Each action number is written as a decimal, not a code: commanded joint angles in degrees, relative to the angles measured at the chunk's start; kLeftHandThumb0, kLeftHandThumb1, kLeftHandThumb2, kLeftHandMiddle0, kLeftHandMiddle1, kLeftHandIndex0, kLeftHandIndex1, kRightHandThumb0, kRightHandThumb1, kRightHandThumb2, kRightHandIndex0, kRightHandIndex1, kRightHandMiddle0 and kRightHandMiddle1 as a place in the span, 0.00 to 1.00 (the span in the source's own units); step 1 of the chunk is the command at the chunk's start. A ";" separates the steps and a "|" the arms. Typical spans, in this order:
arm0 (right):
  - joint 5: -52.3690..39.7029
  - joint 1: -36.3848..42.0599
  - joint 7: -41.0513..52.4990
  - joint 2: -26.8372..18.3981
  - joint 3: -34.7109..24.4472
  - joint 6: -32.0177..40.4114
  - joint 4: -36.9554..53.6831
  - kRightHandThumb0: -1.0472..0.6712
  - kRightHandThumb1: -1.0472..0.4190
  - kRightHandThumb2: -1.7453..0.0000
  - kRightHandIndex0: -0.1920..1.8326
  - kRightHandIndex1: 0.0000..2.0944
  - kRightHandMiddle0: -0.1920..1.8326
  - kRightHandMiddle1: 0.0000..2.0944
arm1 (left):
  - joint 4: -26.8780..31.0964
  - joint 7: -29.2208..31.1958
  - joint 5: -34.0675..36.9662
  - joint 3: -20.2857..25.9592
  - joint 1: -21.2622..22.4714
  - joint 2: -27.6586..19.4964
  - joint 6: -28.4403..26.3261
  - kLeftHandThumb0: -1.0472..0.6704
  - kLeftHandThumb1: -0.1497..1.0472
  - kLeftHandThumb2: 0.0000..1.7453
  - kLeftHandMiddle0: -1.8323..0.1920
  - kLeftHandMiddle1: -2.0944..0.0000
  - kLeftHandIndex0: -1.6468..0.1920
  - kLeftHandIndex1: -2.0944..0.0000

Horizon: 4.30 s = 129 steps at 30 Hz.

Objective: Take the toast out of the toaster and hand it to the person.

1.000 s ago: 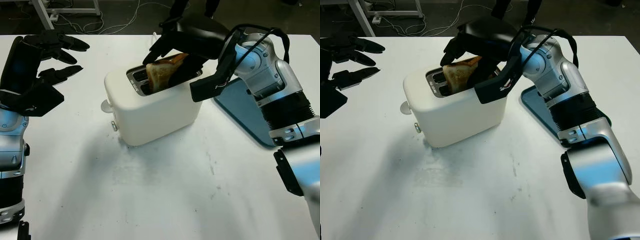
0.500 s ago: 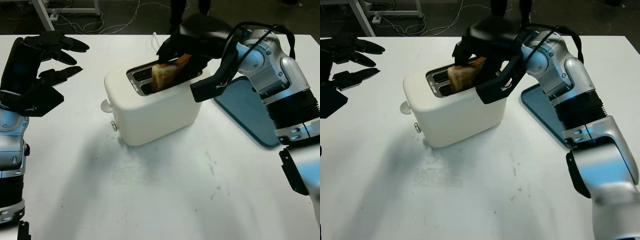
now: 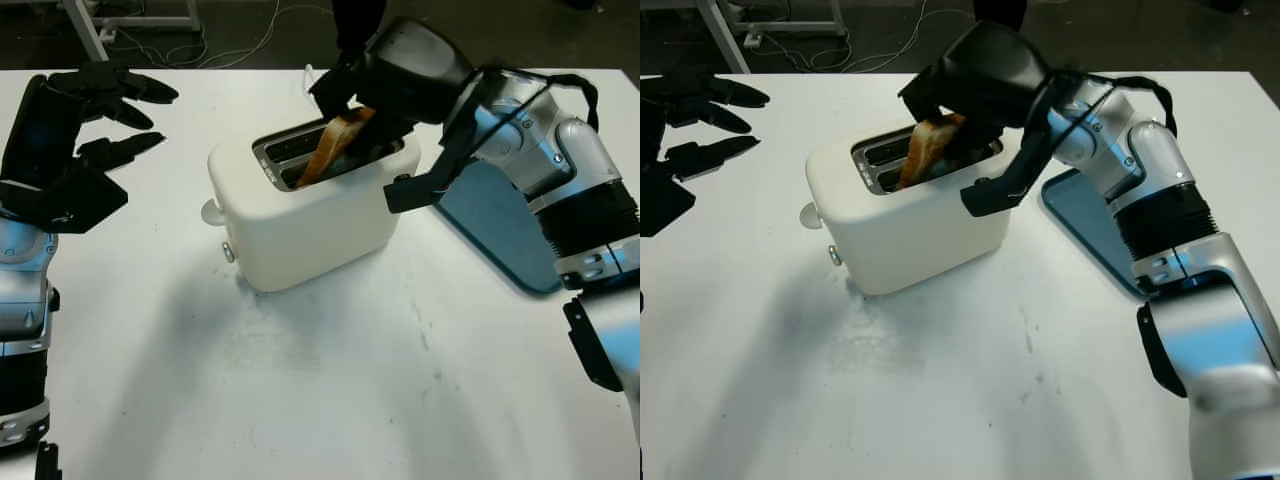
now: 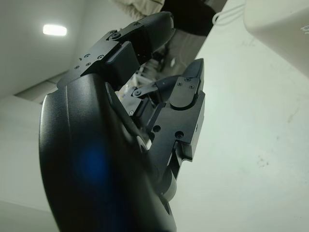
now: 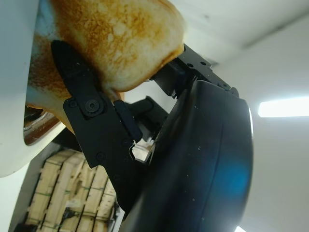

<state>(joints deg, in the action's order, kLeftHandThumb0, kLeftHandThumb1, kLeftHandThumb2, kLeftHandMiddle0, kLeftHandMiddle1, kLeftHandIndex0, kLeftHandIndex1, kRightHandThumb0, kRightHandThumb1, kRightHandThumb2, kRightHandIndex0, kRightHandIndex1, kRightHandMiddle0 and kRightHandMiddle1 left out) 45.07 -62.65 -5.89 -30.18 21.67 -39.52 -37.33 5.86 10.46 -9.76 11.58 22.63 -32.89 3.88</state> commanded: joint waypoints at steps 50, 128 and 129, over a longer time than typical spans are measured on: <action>-36.00 -11.91 -7.28 10.95 -29.48 36.11 -39.58 0.44 0.09 0.89 0.29 0.74 0.28 0.30 | 2.69 -0.68 -0.55 0.27 -1.80 0.27 -3.69 0.64 0.81 0.01 0.57 0.57 0.49 0.75; -42.49 38.95 4.03 13.56 -26.99 12.40 13.18 0.47 0.09 0.81 0.61 0.83 0.46 0.83 | 23.39 -9.46 6.32 3.21 -30.13 23.55 -0.73 0.60 0.89 0.15 0.68 0.51 0.59 0.77; -42.43 41.18 4.54 13.51 -27.00 13.23 16.16 0.46 0.09 0.81 0.61 0.83 0.46 0.83 | 23.27 -9.83 6.09 2.74 -30.70 24.39 -0.01 0.59 0.89 0.16 0.69 0.50 0.60 0.77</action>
<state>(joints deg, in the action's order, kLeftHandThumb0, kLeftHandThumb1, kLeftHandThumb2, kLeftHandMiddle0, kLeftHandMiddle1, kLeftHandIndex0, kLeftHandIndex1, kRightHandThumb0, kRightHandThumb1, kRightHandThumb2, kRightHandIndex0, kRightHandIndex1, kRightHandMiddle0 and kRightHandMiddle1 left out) 3.35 -24.17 -1.95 -16.82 -5.15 -27.77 -24.75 28.50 1.33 -4.22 14.84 -6.97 -9.38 2.24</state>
